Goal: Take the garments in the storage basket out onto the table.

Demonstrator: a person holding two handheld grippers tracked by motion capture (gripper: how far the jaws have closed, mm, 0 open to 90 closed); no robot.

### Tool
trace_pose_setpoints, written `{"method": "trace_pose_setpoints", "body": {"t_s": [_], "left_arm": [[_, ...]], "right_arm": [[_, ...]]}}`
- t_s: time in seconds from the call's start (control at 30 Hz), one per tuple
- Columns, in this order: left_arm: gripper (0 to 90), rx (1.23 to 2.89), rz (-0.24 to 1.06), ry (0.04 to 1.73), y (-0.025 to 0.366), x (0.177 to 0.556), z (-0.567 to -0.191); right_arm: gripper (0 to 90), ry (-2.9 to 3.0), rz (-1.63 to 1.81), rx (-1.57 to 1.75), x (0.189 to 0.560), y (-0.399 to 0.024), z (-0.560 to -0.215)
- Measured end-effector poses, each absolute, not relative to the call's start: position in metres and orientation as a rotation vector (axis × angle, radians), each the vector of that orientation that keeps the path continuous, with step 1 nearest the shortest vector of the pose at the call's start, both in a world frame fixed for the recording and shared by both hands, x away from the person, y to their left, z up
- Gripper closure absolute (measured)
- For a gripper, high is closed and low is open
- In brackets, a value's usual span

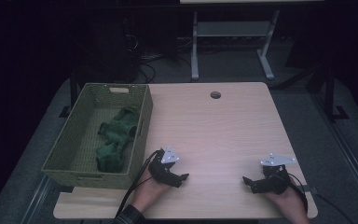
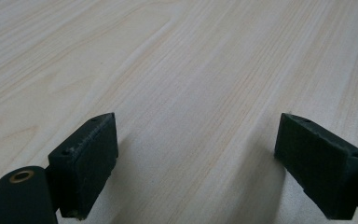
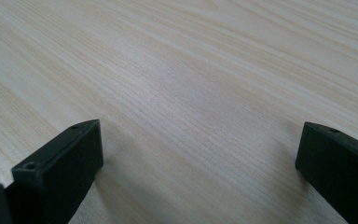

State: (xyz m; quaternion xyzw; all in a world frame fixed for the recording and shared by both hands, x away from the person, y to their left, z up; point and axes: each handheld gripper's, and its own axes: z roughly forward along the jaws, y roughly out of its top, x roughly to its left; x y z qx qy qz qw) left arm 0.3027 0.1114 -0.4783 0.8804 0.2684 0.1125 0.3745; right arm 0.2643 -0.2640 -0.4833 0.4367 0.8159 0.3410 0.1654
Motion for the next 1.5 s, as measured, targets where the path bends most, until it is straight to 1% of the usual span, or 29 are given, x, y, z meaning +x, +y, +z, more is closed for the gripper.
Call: {"method": "trace_pose_setpoints", "body": {"t_s": [0.3, 0.57, 0.9, 1.07, 1.5], "left_arm": [[12.7, 2.273, 0.299, 0.673, 0.112, 0.303, -0.475], [13.1, 2.226, 0.234, 0.701, 0.117, 0.303, -0.466], [13.3, 2.180, 0.215, 0.707, 0.119, 0.303, -0.455], [13.3, 2.182, 0.226, 0.700, 0.118, 0.304, -0.449], [13.5, 2.156, 0.216, 0.679, 0.118, 0.314, -0.417]], "right_arm": [[0.4, 2.327, 0.972, 1.238, 0.265, -0.264, -0.483], [0.4, 2.324, 0.974, 1.244, 0.266, -0.264, -0.483], [0.4, 2.326, 0.973, 1.243, 0.266, -0.264, -0.483], [0.4, 2.326, 0.973, 1.242, 0.266, -0.264, -0.483], [0.3, 2.326, 0.971, 1.241, 0.266, -0.264, -0.483]]}}
